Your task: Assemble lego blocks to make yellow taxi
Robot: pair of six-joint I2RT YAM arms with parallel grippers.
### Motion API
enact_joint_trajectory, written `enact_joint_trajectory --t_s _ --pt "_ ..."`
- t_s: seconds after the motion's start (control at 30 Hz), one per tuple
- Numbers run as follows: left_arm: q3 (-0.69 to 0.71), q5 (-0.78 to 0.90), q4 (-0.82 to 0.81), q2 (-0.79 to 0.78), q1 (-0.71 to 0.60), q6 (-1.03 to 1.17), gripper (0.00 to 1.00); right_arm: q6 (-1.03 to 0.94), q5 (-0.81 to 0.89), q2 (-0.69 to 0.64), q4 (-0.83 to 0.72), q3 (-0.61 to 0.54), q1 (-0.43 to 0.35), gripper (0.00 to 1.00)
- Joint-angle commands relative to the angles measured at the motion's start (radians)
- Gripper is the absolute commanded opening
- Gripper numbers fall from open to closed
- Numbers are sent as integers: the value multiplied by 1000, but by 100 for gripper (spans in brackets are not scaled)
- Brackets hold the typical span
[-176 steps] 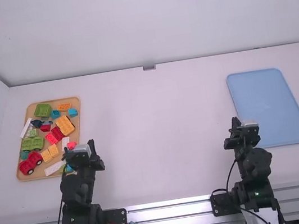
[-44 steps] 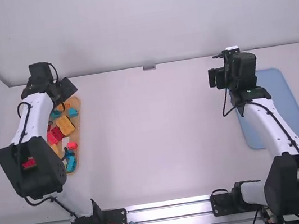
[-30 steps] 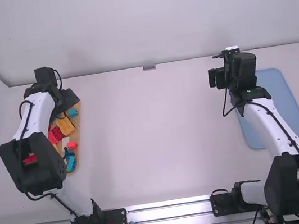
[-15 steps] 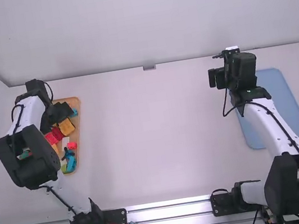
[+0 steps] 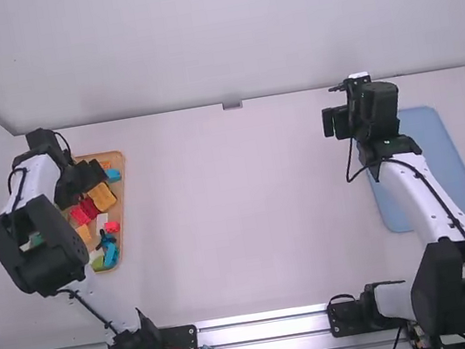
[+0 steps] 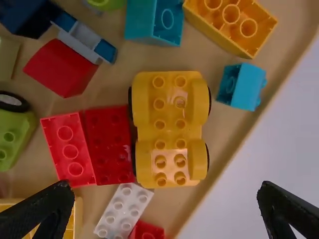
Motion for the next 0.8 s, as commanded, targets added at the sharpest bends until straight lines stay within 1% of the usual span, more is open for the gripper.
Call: enact_joint_trajectory --t_s 0.0,0.1,0.13,0.17,0.33,0.67,0.77 --pt "23 12 -2 20 -4 4 99 2 -3 3 1 19 3 99" --pt "23 13 -4 20 -4 -8 99 2 -3 3 1 19 3 99" --pt "23 16 -5 21 -4 -62 99 2 -3 3 1 19 3 99" --pt "23 16 -4 21 -4 -65 99 2 -3 3 1 19 3 99" --pt "23 16 63 47 -18 -30 99 2 -3 3 5 19 3 99" --pt "23 18 50 141 -17 -37 99 2 -3 3 8 19 3 99" --pt "23 12 52 148 -17 -37 97 2 -3 3 8 19 3 99"
